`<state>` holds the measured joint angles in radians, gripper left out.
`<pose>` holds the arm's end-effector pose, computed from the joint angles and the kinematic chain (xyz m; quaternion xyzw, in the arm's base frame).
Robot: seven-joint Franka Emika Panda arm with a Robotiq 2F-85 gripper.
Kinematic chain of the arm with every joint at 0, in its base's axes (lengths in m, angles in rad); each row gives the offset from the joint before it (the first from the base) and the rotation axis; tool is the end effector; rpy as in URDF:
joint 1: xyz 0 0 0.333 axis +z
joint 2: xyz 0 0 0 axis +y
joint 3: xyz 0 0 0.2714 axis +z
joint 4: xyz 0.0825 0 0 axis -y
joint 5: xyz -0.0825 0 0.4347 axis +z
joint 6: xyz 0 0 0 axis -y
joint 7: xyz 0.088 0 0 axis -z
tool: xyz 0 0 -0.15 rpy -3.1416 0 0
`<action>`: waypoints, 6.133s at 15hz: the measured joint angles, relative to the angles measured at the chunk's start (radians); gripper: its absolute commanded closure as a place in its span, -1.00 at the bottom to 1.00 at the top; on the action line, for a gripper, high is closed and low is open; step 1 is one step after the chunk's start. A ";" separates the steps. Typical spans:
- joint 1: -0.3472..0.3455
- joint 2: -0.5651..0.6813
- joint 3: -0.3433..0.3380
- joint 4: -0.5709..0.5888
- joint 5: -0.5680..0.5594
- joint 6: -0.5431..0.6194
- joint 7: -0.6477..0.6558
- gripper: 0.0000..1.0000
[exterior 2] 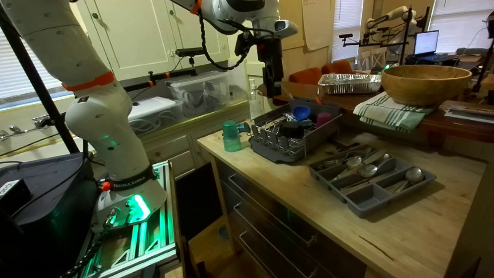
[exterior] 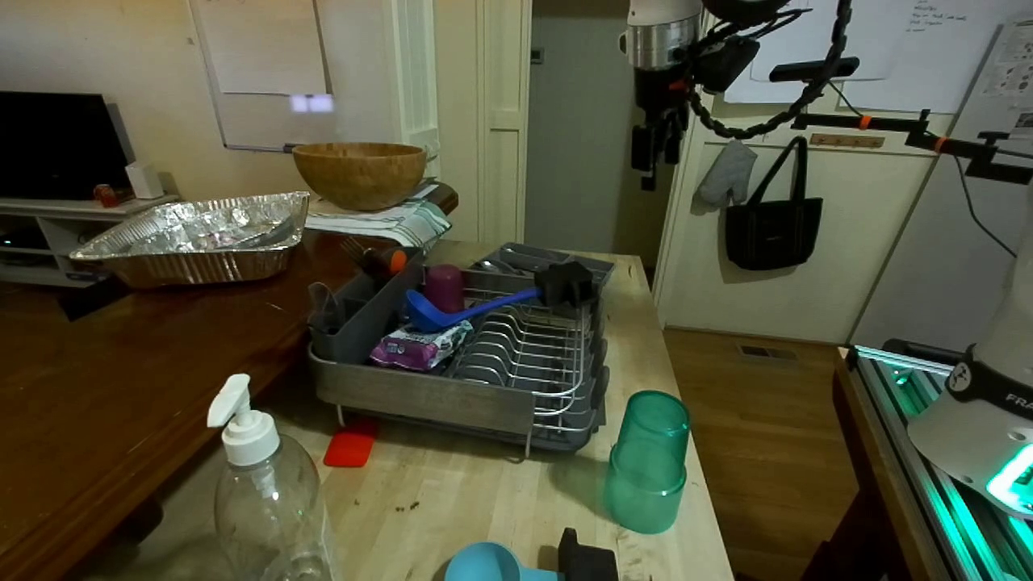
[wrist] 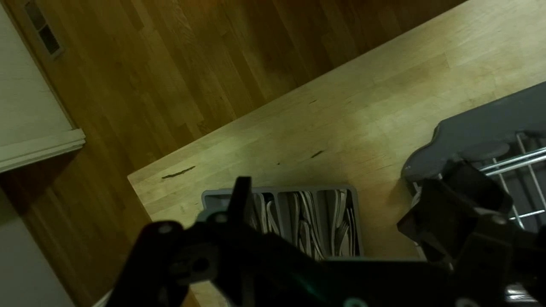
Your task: Move the fork to the left
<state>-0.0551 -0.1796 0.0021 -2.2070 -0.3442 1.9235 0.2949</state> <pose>0.5313 -0.0655 0.3447 0.9807 -0.1039 -0.0318 0.1626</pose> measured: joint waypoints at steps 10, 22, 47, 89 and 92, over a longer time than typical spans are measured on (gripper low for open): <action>-0.099 0.359 -0.145 0.224 0.270 0.145 -0.553 -1.00; -0.101 0.438 -0.134 0.282 0.271 0.156 -0.546 -1.00; -0.099 0.915 -0.115 0.653 0.254 0.391 -0.425 -1.00; -0.016 1.109 -0.120 0.936 0.088 0.095 -0.536 0.91; -0.032 1.107 -0.098 0.935 0.087 0.146 -0.642 1.00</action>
<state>-0.0869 0.9274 -0.0958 -1.2715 -0.2570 2.0697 -0.3469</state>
